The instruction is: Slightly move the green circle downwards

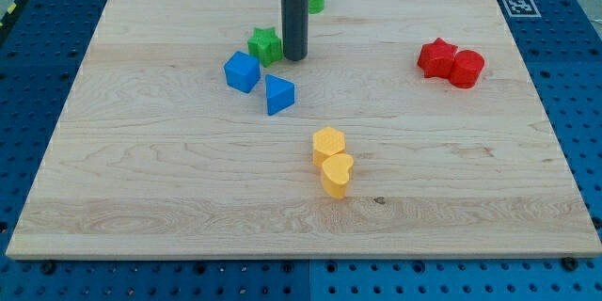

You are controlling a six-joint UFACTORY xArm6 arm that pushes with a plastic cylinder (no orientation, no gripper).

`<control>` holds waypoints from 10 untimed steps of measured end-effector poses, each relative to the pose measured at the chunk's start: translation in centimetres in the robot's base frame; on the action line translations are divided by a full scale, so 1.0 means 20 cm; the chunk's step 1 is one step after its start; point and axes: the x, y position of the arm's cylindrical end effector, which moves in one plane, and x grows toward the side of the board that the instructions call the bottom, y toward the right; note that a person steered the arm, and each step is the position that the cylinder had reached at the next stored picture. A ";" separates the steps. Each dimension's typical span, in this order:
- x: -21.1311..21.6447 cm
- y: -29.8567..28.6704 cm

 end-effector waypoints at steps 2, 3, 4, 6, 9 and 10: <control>-0.02 -0.16; -0.08 -0.12; -0.17 0.14; -0.49 0.42; -0.74 0.14; -0.62 0.15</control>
